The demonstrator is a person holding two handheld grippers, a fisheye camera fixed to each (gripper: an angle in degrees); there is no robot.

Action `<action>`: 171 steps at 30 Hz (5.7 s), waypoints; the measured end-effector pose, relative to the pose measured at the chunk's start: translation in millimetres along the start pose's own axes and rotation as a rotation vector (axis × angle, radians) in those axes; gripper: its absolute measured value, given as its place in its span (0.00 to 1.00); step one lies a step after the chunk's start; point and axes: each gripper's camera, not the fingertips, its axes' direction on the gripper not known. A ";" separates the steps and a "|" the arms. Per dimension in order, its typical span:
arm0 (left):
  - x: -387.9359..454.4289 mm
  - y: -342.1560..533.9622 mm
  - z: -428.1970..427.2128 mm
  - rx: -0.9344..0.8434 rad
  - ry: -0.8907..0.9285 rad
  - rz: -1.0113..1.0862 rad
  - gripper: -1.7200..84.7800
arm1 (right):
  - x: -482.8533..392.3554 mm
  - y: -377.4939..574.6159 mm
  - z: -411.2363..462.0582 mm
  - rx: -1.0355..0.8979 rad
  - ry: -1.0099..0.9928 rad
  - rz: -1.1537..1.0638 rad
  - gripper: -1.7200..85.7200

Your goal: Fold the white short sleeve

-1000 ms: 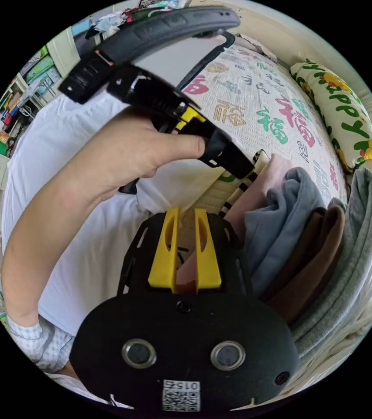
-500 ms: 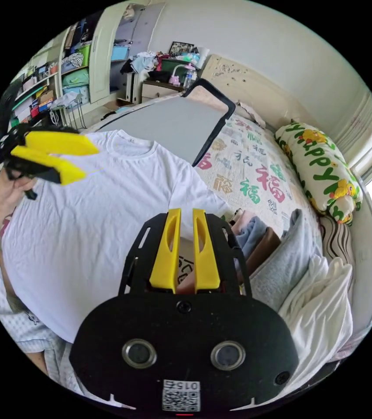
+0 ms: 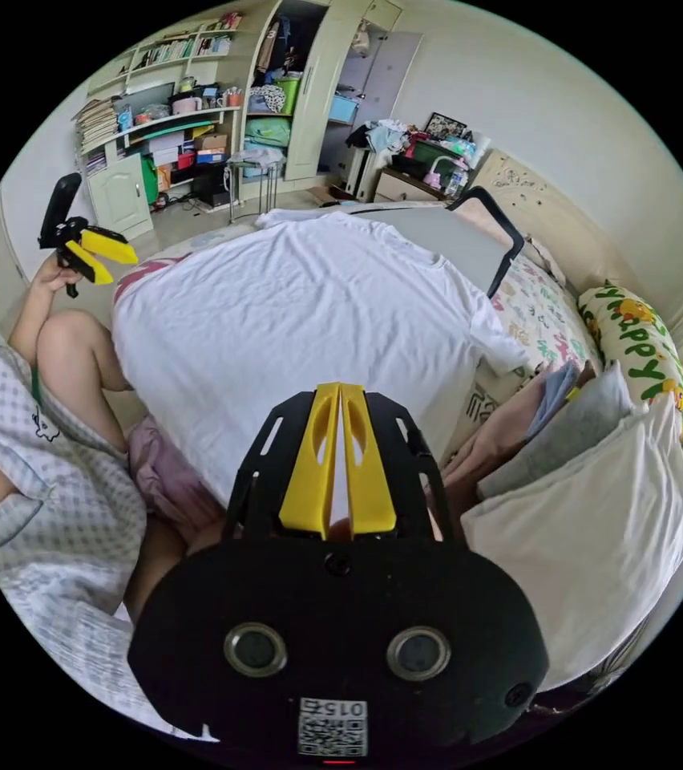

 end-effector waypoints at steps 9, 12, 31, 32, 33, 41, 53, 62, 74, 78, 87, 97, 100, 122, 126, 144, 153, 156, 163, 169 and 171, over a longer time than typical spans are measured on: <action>56.9 10.2 9.5 -0.075 -0.137 0.145 0.14 | -57.8 80.7 3.4 0.152 -0.209 0.001 0.10; 67.3 9.4 16.5 -0.125 -0.254 0.166 0.13 | -89.9 74.3 29.1 0.005 -0.132 -0.135 0.13; 54.4 13.3 -34.2 -0.160 -0.148 0.134 0.06 | -77.1 131.6 35.2 -0.034 -0.150 -0.127 0.06; 51.4 14.6 -38.7 -0.150 -0.120 0.130 0.07 | -73.7 135.1 31.4 -0.020 -0.172 -0.124 0.08; 43.8 17.6 -49.7 -0.115 -0.070 0.116 0.09 | -63.7 143.3 21.6 0.027 -0.205 -0.095 0.09; -32.9 36.2 -102.7 0.069 -0.013 -0.210 0.11 | 33.0 198.4 14.2 0.155 -0.056 0.486 0.09; -46.6 11.2 -96.1 -0.037 0.044 -0.172 0.08 | 62.8 198.2 30.0 0.056 -0.115 0.496 0.02; -50.3 13.1 -103.9 -0.031 0.053 -0.162 0.03 | 90.5 214.4 7.8 0.135 -0.002 0.635 0.05; -53.4 10.5 -96.9 -0.039 0.059 -0.151 0.02 | 117.1 205.9 6.5 0.106 -0.100 0.598 0.02; -46.1 20.2 -108.3 0.012 0.020 -0.146 0.01 | 120.1 203.7 -12.4 0.174 -0.091 0.601 0.01; -54.1 16.6 -71.8 -0.089 0.025 -0.174 0.01 | 136.2 179.8 3.1 0.027 -0.110 0.582 0.02; -65.8 9.2 -109.4 0.060 -0.172 -0.284 0.09 | 182.9 157.2 -70.4 0.350 -0.135 0.585 0.08; -63.3 -42.6 -113.6 0.156 -0.265 -0.230 0.08 | 197.5 98.8 -90.3 0.378 -0.004 0.496 0.11; -126.5 -562.3 304.4 0.016 0.100 -0.105 0.09 | 385.5 -130.6 101.2 0.048 -0.116 0.627 0.11; -120.8 -604.3 371.9 -0.009 0.061 -0.114 0.10 | 383.8 -147.4 109.3 -0.003 -0.073 0.586 0.10; -107.3 -627.4 403.9 0.093 -0.172 -0.054 0.02 | 383.7 -174.2 102.8 0.012 -0.020 0.532 0.02; -213.6 -543.6 272.8 0.382 -0.017 -0.228 0.02 | 344.9 -183.5 66.9 0.283 0.126 0.309 0.02; -229.5 -497.4 244.1 0.376 0.010 -0.226 0.02 | 334.4 -190.5 65.7 0.283 0.003 0.186 0.02; -258.1 -420.3 231.6 0.103 0.041 -0.206 0.04 | 326.9 -201.0 76.9 0.147 -0.148 0.021 0.02; -287.3 -429.0 209.2 0.128 0.034 -0.235 0.10 | 349.7 -195.1 64.2 0.193 -0.309 0.035 0.04; -296.2 -444.9 211.7 0.125 0.019 -0.243 0.11 | 360.3 -192.1 58.7 0.245 -0.367 0.058 0.03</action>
